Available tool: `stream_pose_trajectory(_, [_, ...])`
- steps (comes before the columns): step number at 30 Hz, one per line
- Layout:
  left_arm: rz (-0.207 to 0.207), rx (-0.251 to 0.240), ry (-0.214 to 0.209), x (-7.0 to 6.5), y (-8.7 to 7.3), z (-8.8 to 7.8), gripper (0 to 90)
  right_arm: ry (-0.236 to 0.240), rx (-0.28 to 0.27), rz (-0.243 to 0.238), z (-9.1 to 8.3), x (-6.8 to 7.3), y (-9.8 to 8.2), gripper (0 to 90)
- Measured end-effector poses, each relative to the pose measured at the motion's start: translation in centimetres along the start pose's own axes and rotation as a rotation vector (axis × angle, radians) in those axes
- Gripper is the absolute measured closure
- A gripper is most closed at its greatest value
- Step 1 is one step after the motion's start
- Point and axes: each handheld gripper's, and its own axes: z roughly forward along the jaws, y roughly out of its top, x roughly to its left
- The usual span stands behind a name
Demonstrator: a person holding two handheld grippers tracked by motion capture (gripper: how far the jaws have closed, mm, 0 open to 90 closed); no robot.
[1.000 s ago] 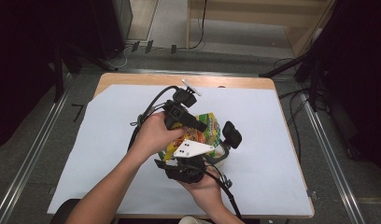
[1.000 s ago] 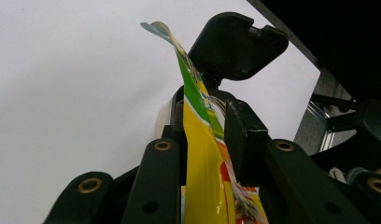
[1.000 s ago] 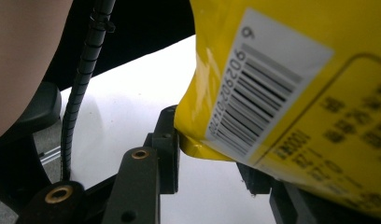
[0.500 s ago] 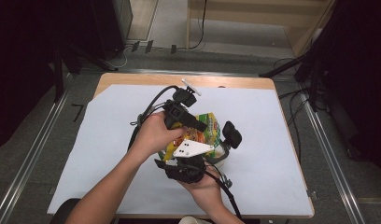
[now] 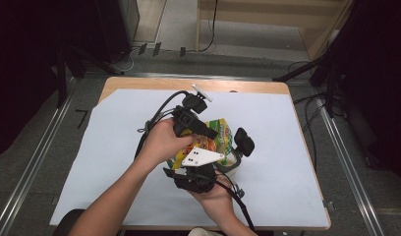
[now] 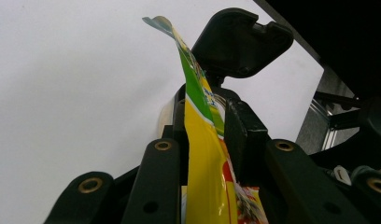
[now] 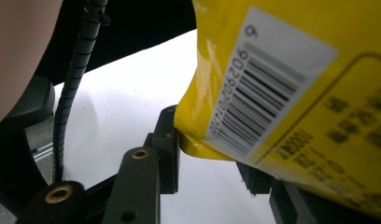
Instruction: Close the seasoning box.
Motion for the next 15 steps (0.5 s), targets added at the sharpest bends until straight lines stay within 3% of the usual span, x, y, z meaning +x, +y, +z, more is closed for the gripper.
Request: stream_pose_trajectory(15, [-0.003, -0.009, -0.013, -0.13, -0.01, -0.43, 75.8, 0.007, -0.007, 0.007, -0.27, 0.27, 0.29, 64.9])
